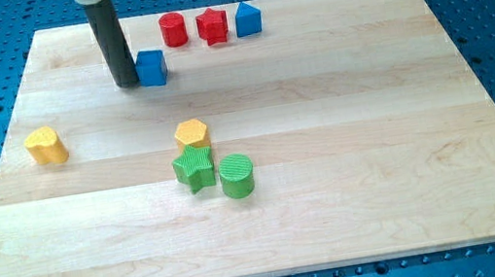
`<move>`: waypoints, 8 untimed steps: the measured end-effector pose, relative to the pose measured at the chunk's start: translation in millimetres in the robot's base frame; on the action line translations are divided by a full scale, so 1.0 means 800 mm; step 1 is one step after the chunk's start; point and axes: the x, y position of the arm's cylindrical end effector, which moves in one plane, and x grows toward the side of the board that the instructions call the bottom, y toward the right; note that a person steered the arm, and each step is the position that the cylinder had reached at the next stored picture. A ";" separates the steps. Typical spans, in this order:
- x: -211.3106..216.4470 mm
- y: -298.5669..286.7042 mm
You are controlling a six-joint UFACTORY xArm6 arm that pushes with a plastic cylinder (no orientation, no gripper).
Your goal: Move the cube near to the heart
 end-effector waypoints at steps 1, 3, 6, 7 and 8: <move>-0.036 -0.031; -0.098 -0.050; -0.020 0.055; 0.017 0.035; 0.044 0.050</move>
